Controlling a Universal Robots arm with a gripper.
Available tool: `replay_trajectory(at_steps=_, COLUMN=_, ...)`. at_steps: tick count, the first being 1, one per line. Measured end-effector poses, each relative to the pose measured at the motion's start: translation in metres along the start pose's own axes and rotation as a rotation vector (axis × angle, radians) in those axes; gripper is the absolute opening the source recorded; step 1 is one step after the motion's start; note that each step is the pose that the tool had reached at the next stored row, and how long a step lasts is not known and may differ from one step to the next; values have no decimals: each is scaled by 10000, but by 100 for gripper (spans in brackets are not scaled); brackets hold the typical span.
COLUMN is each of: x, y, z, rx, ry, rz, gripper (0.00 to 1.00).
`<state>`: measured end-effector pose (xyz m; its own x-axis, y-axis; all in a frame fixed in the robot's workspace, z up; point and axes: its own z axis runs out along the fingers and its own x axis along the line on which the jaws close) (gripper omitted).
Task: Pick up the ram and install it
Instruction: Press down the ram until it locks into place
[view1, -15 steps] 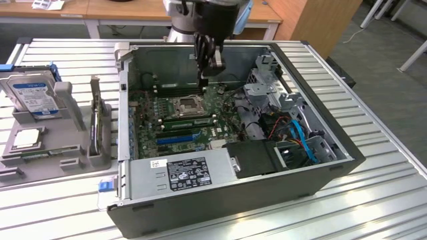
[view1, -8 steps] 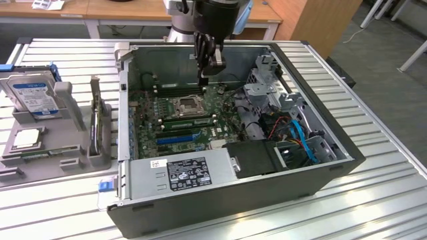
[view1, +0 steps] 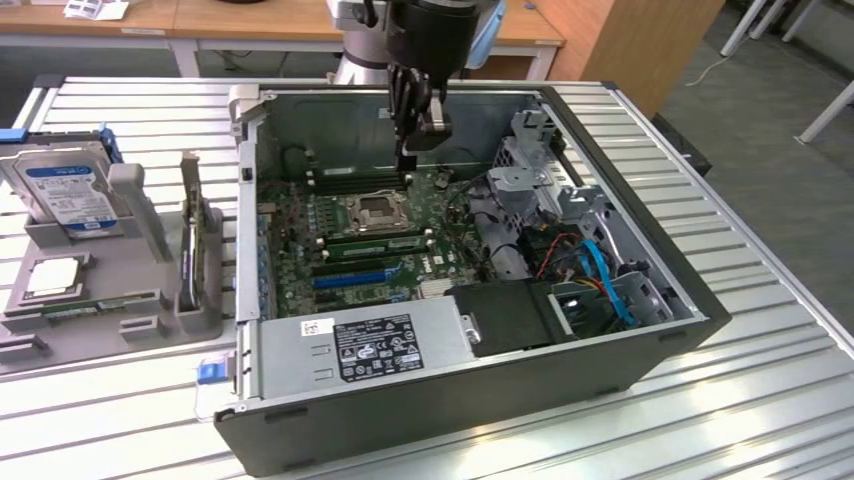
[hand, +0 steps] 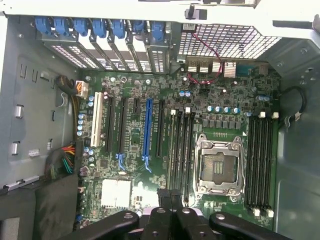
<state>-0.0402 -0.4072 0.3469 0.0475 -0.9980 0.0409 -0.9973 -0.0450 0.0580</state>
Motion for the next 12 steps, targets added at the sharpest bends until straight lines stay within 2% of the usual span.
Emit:
replay_trajectory(at_steps=3, x=0, y=0, z=0, rx=-2, ry=-2, rz=48, gripper=11)
replay_trajectory(at_steps=12, x=0, y=0, z=2, rx=-50, ry=-79, rz=1369, gripper=11)
